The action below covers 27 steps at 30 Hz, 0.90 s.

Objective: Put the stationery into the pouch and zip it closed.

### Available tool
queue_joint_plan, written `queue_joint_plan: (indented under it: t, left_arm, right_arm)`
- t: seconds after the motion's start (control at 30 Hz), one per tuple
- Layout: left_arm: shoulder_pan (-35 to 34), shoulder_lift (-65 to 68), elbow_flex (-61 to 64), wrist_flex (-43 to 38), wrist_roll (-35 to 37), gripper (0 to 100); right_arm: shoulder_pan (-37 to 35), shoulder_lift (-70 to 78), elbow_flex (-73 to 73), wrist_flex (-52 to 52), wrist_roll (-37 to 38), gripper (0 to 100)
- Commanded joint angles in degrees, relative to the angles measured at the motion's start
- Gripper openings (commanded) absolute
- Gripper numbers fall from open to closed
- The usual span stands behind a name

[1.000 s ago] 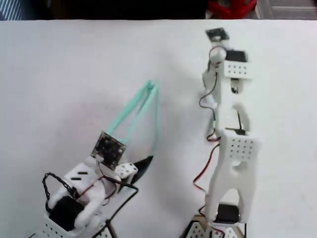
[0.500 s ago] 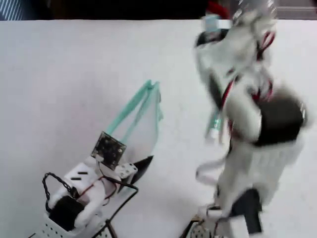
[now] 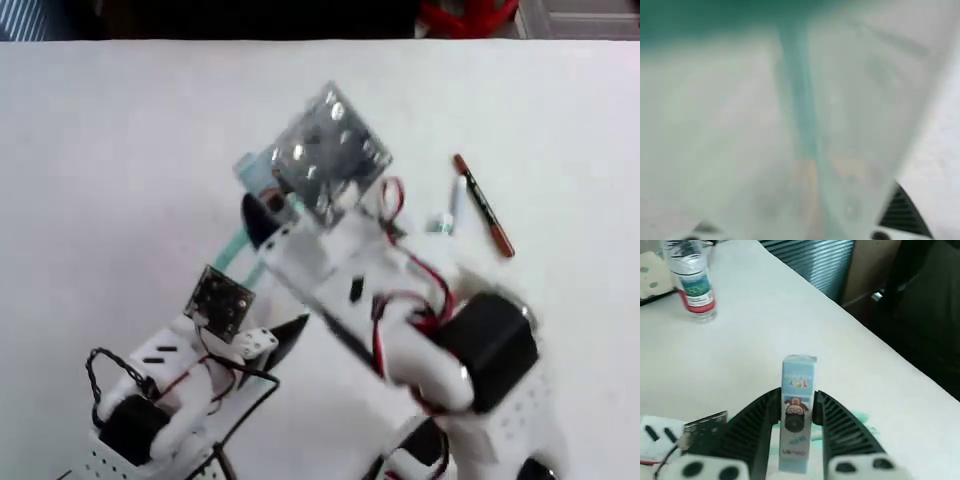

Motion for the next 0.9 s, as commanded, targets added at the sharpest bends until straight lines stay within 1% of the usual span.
queue_joint_plan:
  t: [0.0, 0.2, 0.4, 0.6, 0.7, 0.77, 0.8, 0.87]
  left_arm:
    - [1.4, 0.0, -1.5, -1.1, -0.4, 25]
    - [1.4, 0.0, -1.5, -1.1, -0.5, 25]
    - [1.4, 0.0, -1.5, -1.1, -0.5, 25]
    - [1.4, 0.0, -1.5, -1.1, -0.5, 25]
    - [1.4, 0.0, -1.4, -2.1, -0.5, 25]
    - [1.4, 0.0, -1.4, -2.2, -0.5, 25]
    - [1.4, 0.0, -1.4, -2.2, -0.5, 25]
    - [1.4, 0.0, -1.4, -2.2, -0.4, 25]
  right_arm:
    - [-2.9, -2.5, 6.6, -5.1, -0.1, 1.8]
    - [-3.1, -7.0, 18.9, -18.3, -0.4, 1.8]
    - [-1.5, -17.3, 37.2, -29.6, -0.4, 1.8]
    - [-0.6, -32.4, 51.5, -33.5, -0.2, 1.8]
    - [0.7, -35.9, 56.8, -35.1, 0.0, 2.0]
    - [1.9, -36.4, 56.9, -35.0, -0.3, 2.9]
    - [2.5, -36.4, 56.4, -35.0, -0.4, 5.3]
    - [2.8, -36.4, 55.1, -34.9, -0.4, 13.5]
